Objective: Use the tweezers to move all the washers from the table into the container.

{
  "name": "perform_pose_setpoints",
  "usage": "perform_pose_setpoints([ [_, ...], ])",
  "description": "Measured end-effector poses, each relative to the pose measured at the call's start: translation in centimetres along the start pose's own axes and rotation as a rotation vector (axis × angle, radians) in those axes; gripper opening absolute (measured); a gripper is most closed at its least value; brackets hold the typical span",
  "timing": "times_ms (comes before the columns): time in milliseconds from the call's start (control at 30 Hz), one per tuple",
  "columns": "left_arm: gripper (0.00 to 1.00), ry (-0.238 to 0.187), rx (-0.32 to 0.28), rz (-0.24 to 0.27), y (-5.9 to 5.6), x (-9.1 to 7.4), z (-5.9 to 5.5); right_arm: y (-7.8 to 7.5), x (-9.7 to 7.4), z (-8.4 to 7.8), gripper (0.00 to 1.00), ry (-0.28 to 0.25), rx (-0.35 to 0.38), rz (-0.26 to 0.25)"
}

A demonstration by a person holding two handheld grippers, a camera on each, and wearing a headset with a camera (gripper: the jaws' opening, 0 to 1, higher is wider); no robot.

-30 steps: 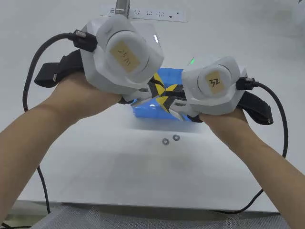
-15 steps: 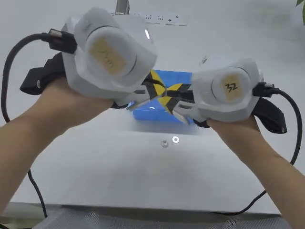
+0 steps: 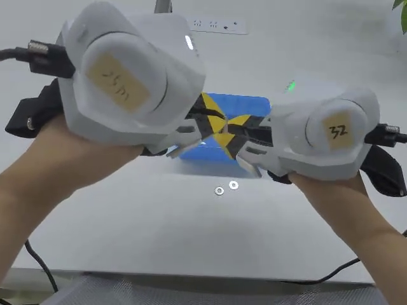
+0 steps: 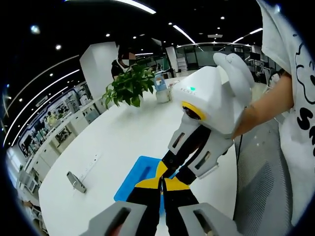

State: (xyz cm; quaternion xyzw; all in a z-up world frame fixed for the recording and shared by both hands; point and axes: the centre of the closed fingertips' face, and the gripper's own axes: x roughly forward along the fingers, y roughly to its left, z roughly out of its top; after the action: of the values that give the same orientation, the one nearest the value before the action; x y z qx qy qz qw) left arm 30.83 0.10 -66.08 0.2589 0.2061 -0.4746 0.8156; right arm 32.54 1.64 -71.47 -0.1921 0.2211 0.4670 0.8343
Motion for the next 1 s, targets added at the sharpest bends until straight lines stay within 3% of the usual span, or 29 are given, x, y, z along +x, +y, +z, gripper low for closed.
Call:
perform_pose_setpoints([
  [133, 0.00, 0.012, -0.006, -0.012, -0.6, 0.0, -0.2, 0.6, -0.1, -0.4, 0.05, 0.003, 0.018, 0.010],
  [700, 0.00, 0.081, -0.025, -0.092, -3.6, 1.2, -3.2, 3.5, 0.7, -4.0, 0.05, 0.079, 0.067, 0.085],
  [1000, 0.00, 0.094, -0.032, -0.099, -3.9, 1.9, -4.0, 3.5, 1.1, -5.0, 0.06, 0.092, 0.102, 0.095],
])
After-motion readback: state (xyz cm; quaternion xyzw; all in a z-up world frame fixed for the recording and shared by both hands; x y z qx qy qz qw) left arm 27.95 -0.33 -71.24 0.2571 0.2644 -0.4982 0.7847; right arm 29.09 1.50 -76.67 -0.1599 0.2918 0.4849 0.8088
